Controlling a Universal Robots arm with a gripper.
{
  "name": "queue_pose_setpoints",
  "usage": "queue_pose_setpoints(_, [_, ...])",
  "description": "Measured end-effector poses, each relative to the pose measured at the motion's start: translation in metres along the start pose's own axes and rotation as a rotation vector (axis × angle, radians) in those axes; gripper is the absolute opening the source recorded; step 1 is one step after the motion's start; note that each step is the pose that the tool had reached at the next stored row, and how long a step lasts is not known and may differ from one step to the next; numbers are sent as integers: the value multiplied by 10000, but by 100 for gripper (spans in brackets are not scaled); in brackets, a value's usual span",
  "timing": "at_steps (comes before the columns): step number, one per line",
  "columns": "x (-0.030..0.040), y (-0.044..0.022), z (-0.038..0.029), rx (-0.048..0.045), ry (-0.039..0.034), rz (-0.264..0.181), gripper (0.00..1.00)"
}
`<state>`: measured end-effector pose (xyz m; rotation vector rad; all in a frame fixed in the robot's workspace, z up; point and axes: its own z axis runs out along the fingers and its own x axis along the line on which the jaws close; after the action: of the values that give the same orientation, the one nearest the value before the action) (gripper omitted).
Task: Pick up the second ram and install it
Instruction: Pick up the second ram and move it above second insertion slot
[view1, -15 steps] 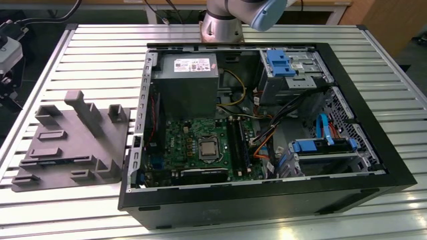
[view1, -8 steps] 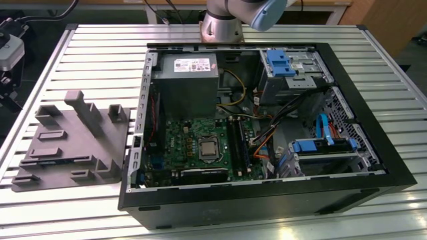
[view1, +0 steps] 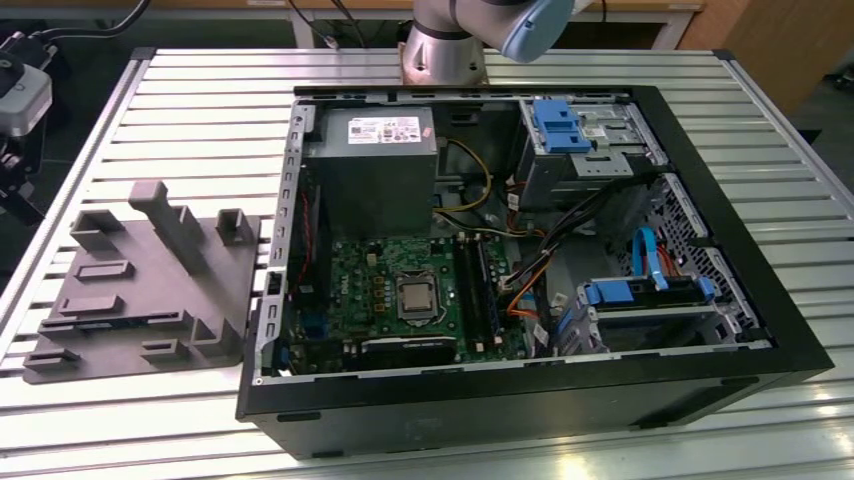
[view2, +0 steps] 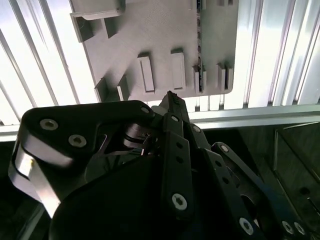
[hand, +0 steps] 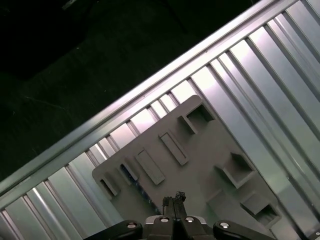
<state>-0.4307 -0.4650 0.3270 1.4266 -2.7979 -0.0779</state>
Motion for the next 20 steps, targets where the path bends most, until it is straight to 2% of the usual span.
queue_pose_setpoints(20, [3, 4, 7, -41, 79, -1775, 11])
